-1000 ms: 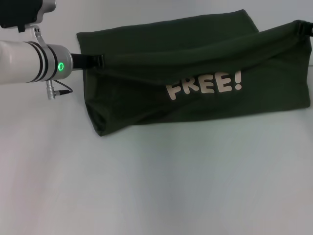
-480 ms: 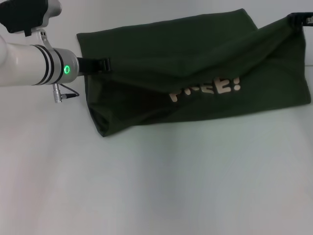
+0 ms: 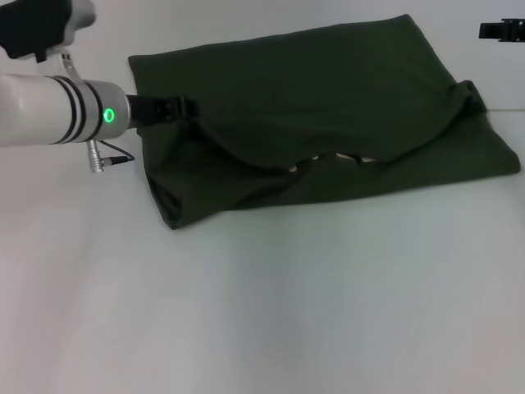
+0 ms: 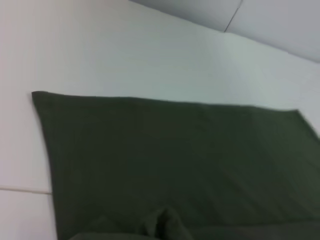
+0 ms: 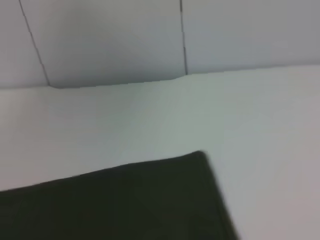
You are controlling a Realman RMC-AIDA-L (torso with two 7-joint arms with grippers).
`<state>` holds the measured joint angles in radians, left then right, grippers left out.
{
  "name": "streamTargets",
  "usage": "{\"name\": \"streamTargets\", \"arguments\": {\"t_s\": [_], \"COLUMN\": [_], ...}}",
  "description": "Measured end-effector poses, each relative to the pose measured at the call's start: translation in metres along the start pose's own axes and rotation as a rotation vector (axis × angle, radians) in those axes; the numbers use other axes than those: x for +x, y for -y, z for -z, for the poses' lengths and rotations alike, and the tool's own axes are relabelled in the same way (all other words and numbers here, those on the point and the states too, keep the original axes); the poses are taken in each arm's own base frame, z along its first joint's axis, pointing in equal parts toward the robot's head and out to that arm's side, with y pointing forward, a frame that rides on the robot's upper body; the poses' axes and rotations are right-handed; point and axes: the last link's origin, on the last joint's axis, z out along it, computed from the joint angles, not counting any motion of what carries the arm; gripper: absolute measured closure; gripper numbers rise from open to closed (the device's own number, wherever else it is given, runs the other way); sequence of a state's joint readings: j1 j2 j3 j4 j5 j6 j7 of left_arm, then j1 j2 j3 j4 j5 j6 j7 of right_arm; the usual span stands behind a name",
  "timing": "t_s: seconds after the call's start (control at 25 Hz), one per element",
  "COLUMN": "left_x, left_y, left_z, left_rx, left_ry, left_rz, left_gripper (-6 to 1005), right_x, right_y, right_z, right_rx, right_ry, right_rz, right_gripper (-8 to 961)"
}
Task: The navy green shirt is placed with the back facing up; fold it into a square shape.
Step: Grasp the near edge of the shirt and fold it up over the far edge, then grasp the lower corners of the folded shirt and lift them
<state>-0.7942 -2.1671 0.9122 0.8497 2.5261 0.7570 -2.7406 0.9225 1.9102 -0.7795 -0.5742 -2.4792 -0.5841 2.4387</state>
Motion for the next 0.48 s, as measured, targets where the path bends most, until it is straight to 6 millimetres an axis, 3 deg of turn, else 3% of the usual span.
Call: {"name": "streamTargets", "arguments": {"t_s": [0.12, 0.36, 0.44, 0.48], "left_x": [-0.004, -0.025, -0.031, -0.046], "left_y": [0.009, 0.035, 0.040, 0.049], "left_z": [0.010, 0.037, 0.042, 0.049], "left_rx": [-0.054, -0.244, -0.280, -0.327], "left_ry": [-0.020, -0.011, -0.003, 0.009], "left_rz": [0.068, 0.192, 0.193, 0.161], "left_gripper": [506, 467, 454, 447], "right_x": [0.008, 0.059, 0.076, 0.083], "right_y": [0.010, 0.030, 0.037, 0.039], "right_z": [0.014, 0.050, 0.064, 0.070], "right_rx": [-0.075, -0.292, -0.363, -0.387], "right_ry": [-0.020, -0.063, -0.060, -0.055], "right_rz": [-0.096, -0.297, -0.359, -0.383], "right_gripper": [439, 234, 243, 247]}}
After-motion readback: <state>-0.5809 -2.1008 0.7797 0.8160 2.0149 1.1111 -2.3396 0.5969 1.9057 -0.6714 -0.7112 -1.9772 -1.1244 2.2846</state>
